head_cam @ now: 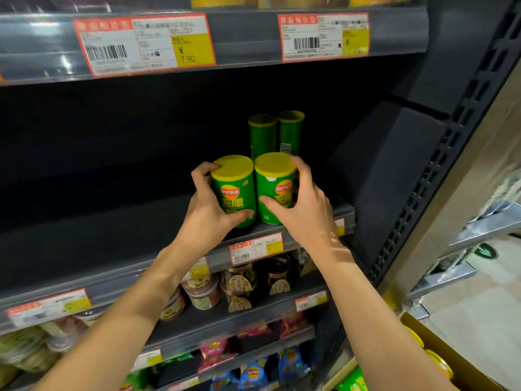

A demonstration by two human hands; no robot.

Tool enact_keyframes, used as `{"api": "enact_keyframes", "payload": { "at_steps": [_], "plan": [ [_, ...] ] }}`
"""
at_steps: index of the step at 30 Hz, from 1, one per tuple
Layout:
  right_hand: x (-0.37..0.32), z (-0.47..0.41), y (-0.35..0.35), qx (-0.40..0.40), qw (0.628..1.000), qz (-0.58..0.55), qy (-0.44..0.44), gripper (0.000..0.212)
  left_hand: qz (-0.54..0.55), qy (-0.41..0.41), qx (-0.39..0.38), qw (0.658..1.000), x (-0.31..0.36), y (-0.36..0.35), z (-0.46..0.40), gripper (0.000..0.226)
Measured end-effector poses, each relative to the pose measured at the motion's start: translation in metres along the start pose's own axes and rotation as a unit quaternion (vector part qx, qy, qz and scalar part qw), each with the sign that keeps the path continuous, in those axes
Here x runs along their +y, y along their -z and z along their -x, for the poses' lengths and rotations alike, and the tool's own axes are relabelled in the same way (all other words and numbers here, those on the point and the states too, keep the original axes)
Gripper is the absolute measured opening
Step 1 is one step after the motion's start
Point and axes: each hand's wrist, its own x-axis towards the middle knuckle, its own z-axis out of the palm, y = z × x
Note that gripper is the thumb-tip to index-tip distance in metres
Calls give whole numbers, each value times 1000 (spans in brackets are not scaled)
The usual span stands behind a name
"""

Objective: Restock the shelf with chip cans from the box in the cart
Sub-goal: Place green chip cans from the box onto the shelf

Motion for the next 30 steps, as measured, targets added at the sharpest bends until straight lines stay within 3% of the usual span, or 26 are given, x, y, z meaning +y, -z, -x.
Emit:
{"api": "enact_keyframes", "payload": {
  "at_steps": [13, 19, 30],
  "plan": [
    [36, -40, 1, 29, 998, -61, 16, 83, 4, 8, -15, 1000, -12, -3, 4, 91],
    [52, -80, -3, 25, 993, -94, -66, 89, -4, 4, -19, 1000, -13, -3, 4, 93],
    [71, -116, -23, 107, 981, -120, -111, 88, -5, 10, -21, 1000, -14, -3, 4, 93]
  ]
}}
